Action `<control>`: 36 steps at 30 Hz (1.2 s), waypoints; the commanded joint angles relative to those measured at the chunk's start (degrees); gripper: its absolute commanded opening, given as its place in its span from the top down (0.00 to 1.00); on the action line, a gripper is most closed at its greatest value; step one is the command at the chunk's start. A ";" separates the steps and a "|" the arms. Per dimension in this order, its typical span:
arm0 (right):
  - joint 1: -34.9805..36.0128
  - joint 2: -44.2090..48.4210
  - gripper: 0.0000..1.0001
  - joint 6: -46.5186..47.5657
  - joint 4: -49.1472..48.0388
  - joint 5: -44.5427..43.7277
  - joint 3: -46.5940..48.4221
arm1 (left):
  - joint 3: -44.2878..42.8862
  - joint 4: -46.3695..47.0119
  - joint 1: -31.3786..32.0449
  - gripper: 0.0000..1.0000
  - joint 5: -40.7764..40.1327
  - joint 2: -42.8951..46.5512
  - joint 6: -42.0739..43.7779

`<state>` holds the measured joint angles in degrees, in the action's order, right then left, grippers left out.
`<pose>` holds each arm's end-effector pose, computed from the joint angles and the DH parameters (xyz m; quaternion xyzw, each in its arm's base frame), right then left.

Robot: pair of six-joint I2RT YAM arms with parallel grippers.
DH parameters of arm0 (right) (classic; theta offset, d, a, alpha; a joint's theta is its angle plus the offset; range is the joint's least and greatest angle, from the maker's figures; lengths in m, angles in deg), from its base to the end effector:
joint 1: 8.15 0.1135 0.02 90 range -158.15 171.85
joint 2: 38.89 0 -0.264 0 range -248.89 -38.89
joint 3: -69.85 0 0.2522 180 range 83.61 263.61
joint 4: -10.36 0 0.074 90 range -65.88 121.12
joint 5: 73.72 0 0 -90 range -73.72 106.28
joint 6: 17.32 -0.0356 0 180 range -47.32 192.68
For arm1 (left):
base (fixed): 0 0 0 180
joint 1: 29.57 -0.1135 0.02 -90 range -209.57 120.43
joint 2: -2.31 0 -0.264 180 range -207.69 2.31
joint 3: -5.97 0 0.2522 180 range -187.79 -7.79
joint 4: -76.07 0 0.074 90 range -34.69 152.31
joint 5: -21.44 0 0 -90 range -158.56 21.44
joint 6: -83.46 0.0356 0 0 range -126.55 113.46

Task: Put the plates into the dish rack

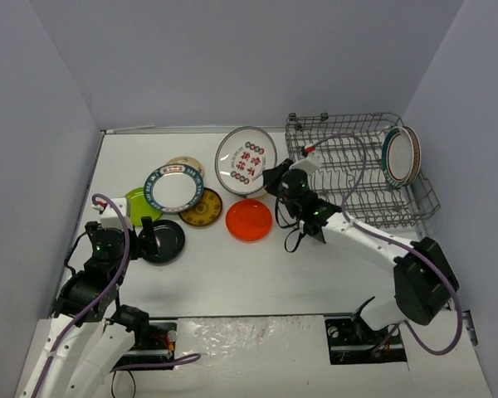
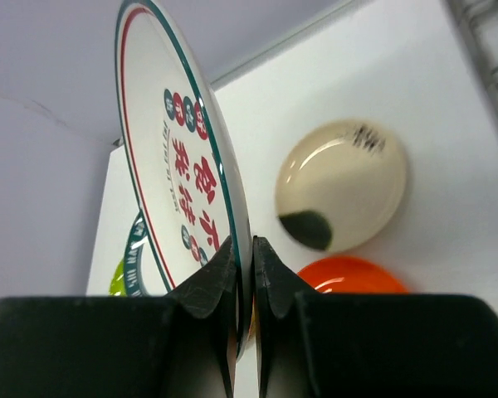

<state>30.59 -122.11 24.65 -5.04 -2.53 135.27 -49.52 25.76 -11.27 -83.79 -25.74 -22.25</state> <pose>0.2697 0.2017 0.2940 0.1704 0.7006 0.3833 0.5773 0.1080 -0.0259 0.3118 -0.0546 0.8274 -0.0547 0.5563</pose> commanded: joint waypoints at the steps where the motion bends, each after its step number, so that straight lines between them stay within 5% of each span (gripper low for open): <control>1: -9.93 9.86 1.00 23.47 14.08 -2.76 10.85 | -2.56 3.07 -0.11 0.03 -0.30 -1.30 -0.47; 6: -23.73 12.11 1.00 40.23 23.10 0.01 17.94 | -2.65 3.07 -0.11 0.03 -0.41 -1.30 -0.46; 15: -42.93 6.15 1.00 62.17 22.30 0.45 22.71 | -2.65 3.16 -0.11 0.03 0.29 -1.57 -0.20; 26: -46.96 -8.63 1.00 75.83 17.32 1.46 30.59 | -2.58 3.51 -0.11 0.03 1.67 -1.14 0.32; 36: -47.12 -16.81 1.00 77.48 16.86 0.83 34.09 | -2.56 3.81 -0.24 0.03 2.92 -2.40 0.59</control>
<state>-16.42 -138.99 100.12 18.57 -0.59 165.32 -49.52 25.80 -11.27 -81.62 -26.47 -22.18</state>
